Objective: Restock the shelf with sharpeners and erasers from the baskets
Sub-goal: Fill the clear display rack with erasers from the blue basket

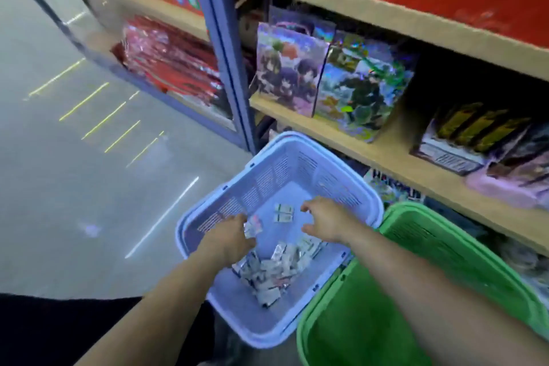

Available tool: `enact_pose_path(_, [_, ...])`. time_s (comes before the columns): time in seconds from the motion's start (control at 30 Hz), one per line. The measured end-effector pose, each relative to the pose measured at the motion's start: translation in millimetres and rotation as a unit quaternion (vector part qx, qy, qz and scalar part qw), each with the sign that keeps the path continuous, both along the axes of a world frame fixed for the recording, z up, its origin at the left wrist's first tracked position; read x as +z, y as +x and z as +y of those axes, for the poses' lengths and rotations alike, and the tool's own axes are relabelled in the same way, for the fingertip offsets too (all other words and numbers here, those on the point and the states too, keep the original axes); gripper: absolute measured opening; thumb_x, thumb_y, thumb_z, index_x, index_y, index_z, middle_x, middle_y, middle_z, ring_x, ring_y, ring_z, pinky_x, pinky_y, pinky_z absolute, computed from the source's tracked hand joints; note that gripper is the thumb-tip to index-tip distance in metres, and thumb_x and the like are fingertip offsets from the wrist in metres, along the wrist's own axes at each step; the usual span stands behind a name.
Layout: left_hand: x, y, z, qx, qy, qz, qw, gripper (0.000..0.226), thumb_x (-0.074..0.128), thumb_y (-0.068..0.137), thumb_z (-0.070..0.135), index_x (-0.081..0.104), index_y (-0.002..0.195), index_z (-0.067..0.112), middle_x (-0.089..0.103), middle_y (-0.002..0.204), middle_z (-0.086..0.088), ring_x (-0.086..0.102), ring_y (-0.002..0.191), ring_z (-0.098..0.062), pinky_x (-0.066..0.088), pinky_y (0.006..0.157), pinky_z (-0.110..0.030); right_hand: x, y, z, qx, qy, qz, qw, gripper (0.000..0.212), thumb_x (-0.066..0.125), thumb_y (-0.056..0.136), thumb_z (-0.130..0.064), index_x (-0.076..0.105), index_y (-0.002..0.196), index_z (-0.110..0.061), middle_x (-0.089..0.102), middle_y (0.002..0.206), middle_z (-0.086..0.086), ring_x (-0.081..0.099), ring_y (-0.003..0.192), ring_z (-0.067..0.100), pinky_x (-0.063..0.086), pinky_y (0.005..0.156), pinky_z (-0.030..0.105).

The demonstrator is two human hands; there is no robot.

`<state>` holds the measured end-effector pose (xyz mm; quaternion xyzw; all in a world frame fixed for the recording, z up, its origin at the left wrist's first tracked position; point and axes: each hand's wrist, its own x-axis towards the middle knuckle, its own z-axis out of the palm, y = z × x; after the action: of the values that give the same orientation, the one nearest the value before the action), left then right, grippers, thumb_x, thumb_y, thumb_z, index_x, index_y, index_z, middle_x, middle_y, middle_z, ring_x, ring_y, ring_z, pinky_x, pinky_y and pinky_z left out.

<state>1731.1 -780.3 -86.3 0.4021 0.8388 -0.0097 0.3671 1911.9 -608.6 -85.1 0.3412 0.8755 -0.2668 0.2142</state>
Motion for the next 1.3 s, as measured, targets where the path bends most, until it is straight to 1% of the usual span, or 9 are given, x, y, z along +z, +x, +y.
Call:
enact_pose_path(0.17, [-67,5,8,0.056,-0.014,-0.037,0.998,0.066,0.068,0.090,0.033,0.039,0.143,0.006,0.044,0.143,-0.021,0.048,0.130,-0.040,0.044,0.101,-0.042,-80,-57,15,0.033,-0.032,-0.064,0.997,0.073,0.076,0.082,-0.040,0.045,0.145,-0.018,0.047,0.141,0.013,0.054,0.127,0.036,0.046,0.104,0.044])
enact_pose_path(0.37, [-125,9,26,0.196,0.014,-0.003,0.981,0.056,0.063,0.093,0.029,0.041,0.140,0.008,0.047,0.140,-0.013,0.046,0.128,-0.036,0.042,0.098,-0.045,-152,-89,14,0.036,-0.008,-0.060,0.998,0.077,0.070,0.089,-0.041,0.032,0.152,-0.019,0.031,0.149,0.011,0.036,0.132,0.040,0.043,0.104,0.047])
enact_pose_path(0.47, [-144,26,27,0.239,0.019,0.033,0.970,0.058,0.060,0.093,0.024,0.040,0.145,0.009,0.047,0.145,-0.012,0.048,0.129,-0.035,0.036,0.104,-0.041,-168,-85,11,0.010,0.019,-0.040,0.999,0.072,0.075,0.087,-0.041,0.039,0.144,-0.017,0.040,0.141,0.013,0.041,0.127,0.036,0.046,0.099,0.045])
enact_pose_path(0.63, [-169,38,20,0.285,0.068,0.101,0.951,0.037,0.041,0.102,0.013,0.050,0.138,0.019,0.053,0.136,-0.007,0.050,0.123,-0.030,0.041,0.101,-0.041,-181,-81,14,-0.030,-0.049,-0.052,0.997,0.070,0.081,0.081,-0.044,0.050,0.132,-0.006,0.046,0.140,0.018,0.052,0.123,0.036,0.046,0.096,0.039])
enact_pose_path(0.77, [-167,31,16,0.282,0.041,0.141,0.948,0.041,0.047,0.099,0.010,0.051,0.139,0.023,0.054,0.139,-0.003,0.045,0.121,-0.034,0.034,0.101,-0.044,-180,-84,13,-0.031,-0.060,-0.042,0.997,0.056,0.079,0.086,-0.037,0.057,0.126,-0.005,0.056,0.133,0.015,0.055,0.120,0.035,0.047,0.095,0.039])
enact_pose_path(0.97, [-166,32,8,0.324,0.072,0.065,0.941,0.060,0.063,0.090,0.009,0.045,0.147,0.013,0.045,0.143,-0.008,0.051,0.123,-0.033,0.044,0.097,-0.043,-183,-92,0,-0.068,-0.129,-0.017,0.989,0.062,0.077,0.087,-0.037,0.052,0.138,-0.013,0.056,0.141,0.006,0.052,0.129,0.030,0.046,0.099,0.037])
enact_pose_path(1.13, [-164,27,13,0.403,0.066,-0.022,0.913,0.064,0.069,0.087,0.017,0.046,0.147,0.018,0.046,0.145,-0.004,0.051,0.125,-0.029,0.042,0.104,-0.035,-183,-96,-4,-0.120,-0.182,0.032,0.975,0.018,0.074,0.089,-0.023,0.060,0.101,-0.022,0.064,0.104,-0.004,0.063,0.103,0.025,0.049,0.084,0.032])
enact_pose_path(1.23, [-168,21,17,0.404,0.052,-0.049,0.912,0.048,0.075,0.080,0.018,0.058,0.124,0.023,0.060,0.127,-0.005,0.055,0.115,-0.030,0.049,0.099,-0.039,-183,-97,-8,-0.155,-0.208,0.050,0.964,0.029,0.075,0.088,-0.016,0.061,0.113,-0.022,0.064,0.111,0.000,0.062,0.095,0.021,0.054,0.084,0.033])
enact_pose_path(1.3, [-170,25,17,0.368,0.030,-0.050,0.928,0.053,0.076,0.082,0.018,0.057,0.131,0.022,0.053,0.132,-0.006,0.048,0.122,-0.031,0.045,0.102,-0.038,-182,-97,-9,-0.161,-0.216,0.054,0.962,0.055,0.078,0.086,-0.018,0.053,0.135,-0.026,0.061,0.113,0.001,0.061,0.097,0.022,0.054,0.090,0.036])
